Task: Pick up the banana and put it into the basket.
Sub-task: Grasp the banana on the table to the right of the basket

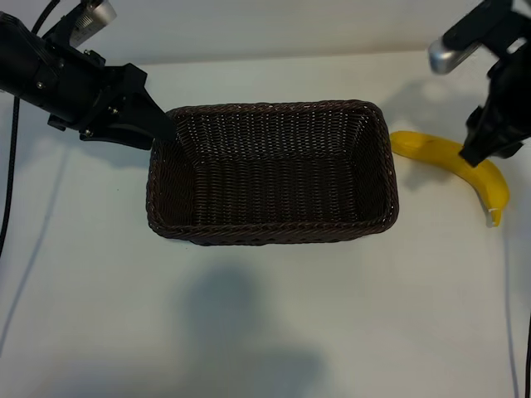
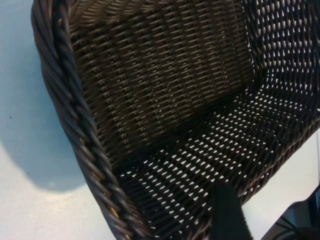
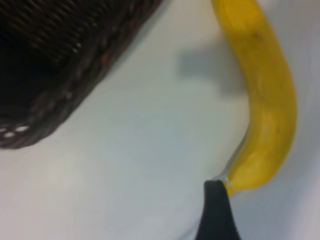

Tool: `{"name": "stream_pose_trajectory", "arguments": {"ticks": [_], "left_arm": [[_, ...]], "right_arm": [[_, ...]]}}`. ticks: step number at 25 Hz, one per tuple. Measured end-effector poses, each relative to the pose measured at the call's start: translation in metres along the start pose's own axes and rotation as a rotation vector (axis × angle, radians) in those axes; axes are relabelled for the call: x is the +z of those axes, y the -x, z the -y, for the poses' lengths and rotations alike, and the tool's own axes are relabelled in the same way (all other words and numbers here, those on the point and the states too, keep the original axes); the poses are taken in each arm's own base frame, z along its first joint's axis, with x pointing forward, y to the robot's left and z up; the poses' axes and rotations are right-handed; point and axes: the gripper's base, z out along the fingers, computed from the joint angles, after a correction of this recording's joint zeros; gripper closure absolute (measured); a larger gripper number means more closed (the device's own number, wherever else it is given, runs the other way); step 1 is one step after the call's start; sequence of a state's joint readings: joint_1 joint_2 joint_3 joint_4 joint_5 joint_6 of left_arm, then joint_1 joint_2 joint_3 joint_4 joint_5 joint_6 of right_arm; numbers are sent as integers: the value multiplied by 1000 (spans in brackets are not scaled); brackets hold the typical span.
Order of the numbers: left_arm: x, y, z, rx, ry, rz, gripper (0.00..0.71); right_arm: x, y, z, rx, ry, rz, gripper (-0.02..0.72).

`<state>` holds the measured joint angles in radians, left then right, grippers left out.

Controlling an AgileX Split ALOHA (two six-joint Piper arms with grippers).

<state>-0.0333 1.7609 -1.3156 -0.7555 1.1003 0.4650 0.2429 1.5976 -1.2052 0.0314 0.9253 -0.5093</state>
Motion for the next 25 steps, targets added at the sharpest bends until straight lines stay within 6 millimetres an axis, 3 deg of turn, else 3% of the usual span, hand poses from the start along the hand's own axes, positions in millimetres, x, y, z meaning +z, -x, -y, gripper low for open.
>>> {"name": "stream_pose_trajectory", "arguments": {"ticks": [10, 16, 25], "left_arm": [[0, 1, 2, -7, -18, 8, 245], [0, 1, 2, -8, -19, 9, 244], [0, 1, 2, -8, -18, 16, 244]], "right_arm": [[70, -4, 22, 30, 15, -100, 192], [74, -12, 45, 95, -27, -62, 192], [76, -10, 43, 124, 2, -39, 192]]}}
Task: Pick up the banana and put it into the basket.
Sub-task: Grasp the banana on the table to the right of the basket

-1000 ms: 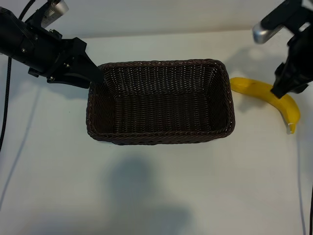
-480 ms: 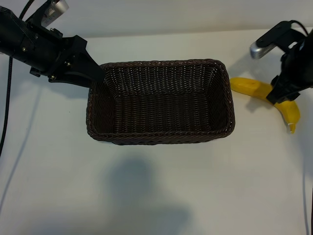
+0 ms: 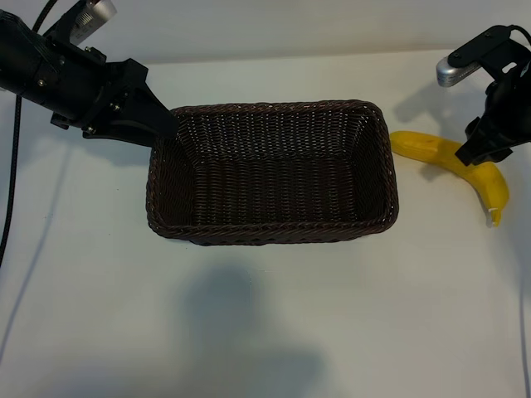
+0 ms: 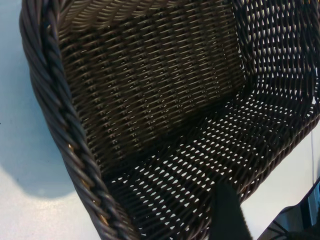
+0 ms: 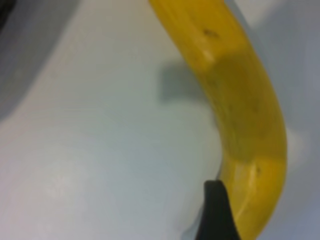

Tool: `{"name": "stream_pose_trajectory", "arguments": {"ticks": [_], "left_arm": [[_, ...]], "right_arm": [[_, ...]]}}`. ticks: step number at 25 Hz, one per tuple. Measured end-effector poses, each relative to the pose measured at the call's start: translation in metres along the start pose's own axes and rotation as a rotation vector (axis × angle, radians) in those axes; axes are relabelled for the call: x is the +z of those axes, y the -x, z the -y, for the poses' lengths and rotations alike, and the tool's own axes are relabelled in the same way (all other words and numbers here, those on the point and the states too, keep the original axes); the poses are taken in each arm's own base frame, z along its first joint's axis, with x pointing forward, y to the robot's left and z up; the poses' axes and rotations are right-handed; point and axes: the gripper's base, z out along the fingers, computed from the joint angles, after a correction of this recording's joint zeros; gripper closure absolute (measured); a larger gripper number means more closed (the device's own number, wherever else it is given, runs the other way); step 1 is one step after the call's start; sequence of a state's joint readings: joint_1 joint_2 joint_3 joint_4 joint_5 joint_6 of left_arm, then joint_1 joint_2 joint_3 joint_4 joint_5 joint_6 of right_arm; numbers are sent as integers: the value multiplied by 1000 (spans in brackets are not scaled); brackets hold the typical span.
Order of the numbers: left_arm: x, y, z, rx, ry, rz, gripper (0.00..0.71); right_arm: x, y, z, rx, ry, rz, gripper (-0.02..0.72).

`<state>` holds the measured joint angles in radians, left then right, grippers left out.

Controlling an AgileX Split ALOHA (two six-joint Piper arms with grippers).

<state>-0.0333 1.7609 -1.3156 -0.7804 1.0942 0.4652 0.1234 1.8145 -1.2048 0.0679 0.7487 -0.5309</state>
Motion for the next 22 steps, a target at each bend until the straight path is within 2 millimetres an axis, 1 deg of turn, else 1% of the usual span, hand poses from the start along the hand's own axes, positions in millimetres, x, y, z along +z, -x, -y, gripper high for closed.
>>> {"name": "stream_pose_trajectory", "arguments": {"ticks": [2, 11, 16, 17, 20, 22], "left_arm": [[0, 0, 0, 0, 0, -1, 244], [0, 0, 0, 0, 0, -1, 243], [0, 0, 0, 0, 1, 3, 243], [0, 0, 0, 0, 3, 5, 243], [0, 1, -1, 0, 6, 13, 243], [0, 1, -1, 0, 7, 14, 243]], "right_arm": [[5, 0, 0, 2, 10, -8, 192], [46, 0, 1, 22, 26, -21, 192], [65, -2, 1, 25, 40, -42, 193], [67, -3, 1, 27, 44, -48, 201], [68, -3, 1, 30, 43, -47, 275], [68, -3, 1, 30, 45, -49, 275]]}}
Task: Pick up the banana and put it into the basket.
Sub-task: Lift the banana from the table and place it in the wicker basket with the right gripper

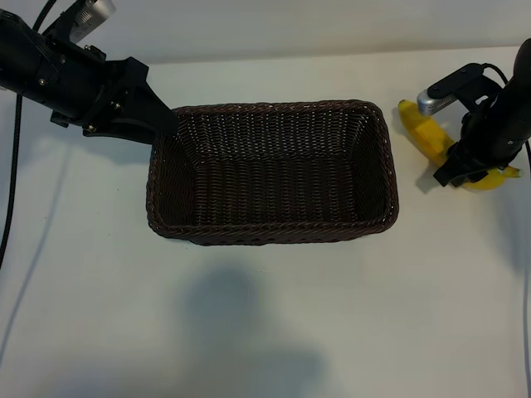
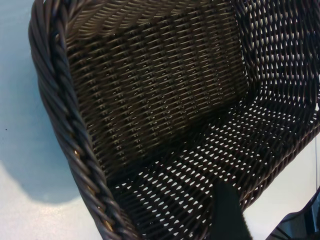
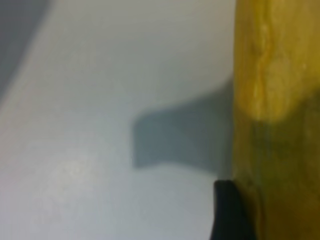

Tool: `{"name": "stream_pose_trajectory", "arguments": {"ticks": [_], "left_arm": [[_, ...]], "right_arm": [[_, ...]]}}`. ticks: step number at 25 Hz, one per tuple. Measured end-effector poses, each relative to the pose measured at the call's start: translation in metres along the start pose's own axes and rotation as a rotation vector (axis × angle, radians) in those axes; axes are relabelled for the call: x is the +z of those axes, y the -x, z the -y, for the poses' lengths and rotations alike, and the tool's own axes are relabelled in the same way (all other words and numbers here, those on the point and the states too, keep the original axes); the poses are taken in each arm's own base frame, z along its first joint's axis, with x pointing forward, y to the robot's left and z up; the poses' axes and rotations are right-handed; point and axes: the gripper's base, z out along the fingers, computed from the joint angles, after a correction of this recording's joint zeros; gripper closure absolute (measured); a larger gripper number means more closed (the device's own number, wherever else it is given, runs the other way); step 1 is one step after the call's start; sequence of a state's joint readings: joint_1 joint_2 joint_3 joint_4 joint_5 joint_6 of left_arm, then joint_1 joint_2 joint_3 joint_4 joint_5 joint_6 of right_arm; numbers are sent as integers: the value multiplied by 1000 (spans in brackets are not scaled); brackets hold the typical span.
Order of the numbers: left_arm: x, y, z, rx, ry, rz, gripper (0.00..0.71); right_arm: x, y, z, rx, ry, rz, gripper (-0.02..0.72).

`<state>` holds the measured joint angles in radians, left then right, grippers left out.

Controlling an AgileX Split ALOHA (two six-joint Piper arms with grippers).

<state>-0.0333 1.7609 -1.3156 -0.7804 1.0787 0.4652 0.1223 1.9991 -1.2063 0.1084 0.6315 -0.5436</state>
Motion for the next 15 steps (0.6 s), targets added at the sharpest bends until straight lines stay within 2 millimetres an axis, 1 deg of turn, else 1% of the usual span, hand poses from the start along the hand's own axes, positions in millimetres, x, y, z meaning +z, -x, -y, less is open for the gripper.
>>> {"name": "stream_pose_trajectory", "arguments": {"ticks": [5, 7, 9, 13, 15], "left_arm": [[0, 0, 0, 1, 1, 2, 243], [0, 0, 0, 1, 1, 2, 243], [0, 0, 0, 2, 1, 2, 243], [0, 0, 0, 2, 1, 2, 243], [0, 0, 0, 2, 0, 1, 243]], "right_arm": [[-1, -3, -2, 1, 21, -34, 275], [-9, -4, -3, -1, 29, -43, 275], [-24, -2, -3, -4, 23, -27, 275], [-75, 12, -2, 10, 11, 34, 275], [-101, 18, -4, 36, 36, 62, 275]]}}
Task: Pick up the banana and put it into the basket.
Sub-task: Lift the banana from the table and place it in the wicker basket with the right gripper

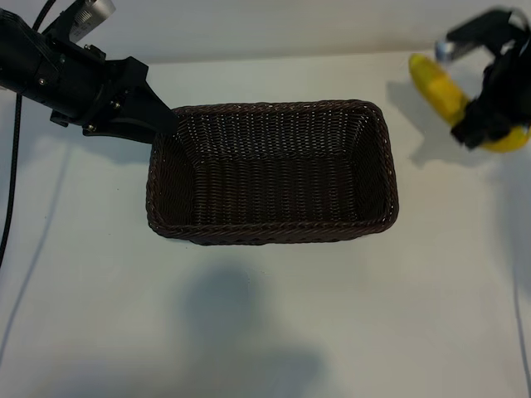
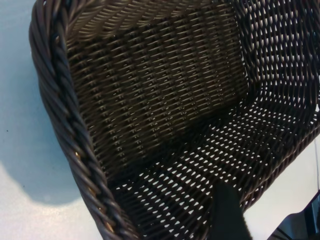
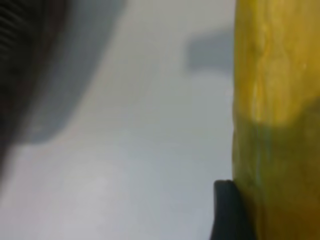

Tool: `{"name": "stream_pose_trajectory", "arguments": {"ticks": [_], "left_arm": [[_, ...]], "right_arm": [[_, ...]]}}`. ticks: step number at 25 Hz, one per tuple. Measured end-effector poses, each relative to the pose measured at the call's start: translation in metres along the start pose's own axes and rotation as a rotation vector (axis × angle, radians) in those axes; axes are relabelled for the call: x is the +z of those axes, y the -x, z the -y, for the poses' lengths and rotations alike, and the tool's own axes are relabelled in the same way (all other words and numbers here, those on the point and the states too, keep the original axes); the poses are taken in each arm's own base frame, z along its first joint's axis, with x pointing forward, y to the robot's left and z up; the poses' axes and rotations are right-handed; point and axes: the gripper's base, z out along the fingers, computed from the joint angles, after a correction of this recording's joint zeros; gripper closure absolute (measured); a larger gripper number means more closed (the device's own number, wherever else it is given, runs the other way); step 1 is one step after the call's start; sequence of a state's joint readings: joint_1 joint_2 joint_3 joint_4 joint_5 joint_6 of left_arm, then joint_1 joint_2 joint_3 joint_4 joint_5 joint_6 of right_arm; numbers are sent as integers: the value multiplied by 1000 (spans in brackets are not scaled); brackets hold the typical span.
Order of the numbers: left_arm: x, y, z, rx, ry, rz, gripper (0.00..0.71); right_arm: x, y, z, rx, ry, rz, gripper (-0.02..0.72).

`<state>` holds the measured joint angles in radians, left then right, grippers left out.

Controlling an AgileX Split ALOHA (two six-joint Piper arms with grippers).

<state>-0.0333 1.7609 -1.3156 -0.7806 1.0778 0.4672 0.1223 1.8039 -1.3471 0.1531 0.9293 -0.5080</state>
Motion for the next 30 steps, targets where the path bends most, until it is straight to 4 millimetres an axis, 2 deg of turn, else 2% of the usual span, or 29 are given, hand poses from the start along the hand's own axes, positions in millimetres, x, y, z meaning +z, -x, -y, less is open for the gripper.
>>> {"name": "stream_pose_trajectory", "arguments": {"ticks": [4, 6, 8, 11, 15, 18, 27, 30], "left_arm": [[0, 0, 0, 0, -1, -3, 243], [0, 0, 0, 1, -1, -2, 243], [0, 0, 0, 1, -1, -2, 243], [0, 0, 0, 2, -1, -1, 243], [0, 0, 1, 2, -4, -6, 243], [-1, -1, 1, 2, -10, -17, 243], [-1, -2, 1, 2, -12, -21, 243], [-1, -2, 1, 2, -12, -21, 243]], "right_arm": [[-44, 11, -17, 58, 148, 47, 275], [-58, 13, -32, 63, 217, 76, 275], [-67, 19, -52, 32, 264, 105, 275], [-67, 30, -86, -39, 303, 138, 275], [-58, 44, -123, -102, 324, 192, 275], [-45, 52, -137, -111, 327, 208, 275], [17, 63, -145, -93, 320, 145, 275], [30, 62, -144, -82, 322, 119, 275]]}}
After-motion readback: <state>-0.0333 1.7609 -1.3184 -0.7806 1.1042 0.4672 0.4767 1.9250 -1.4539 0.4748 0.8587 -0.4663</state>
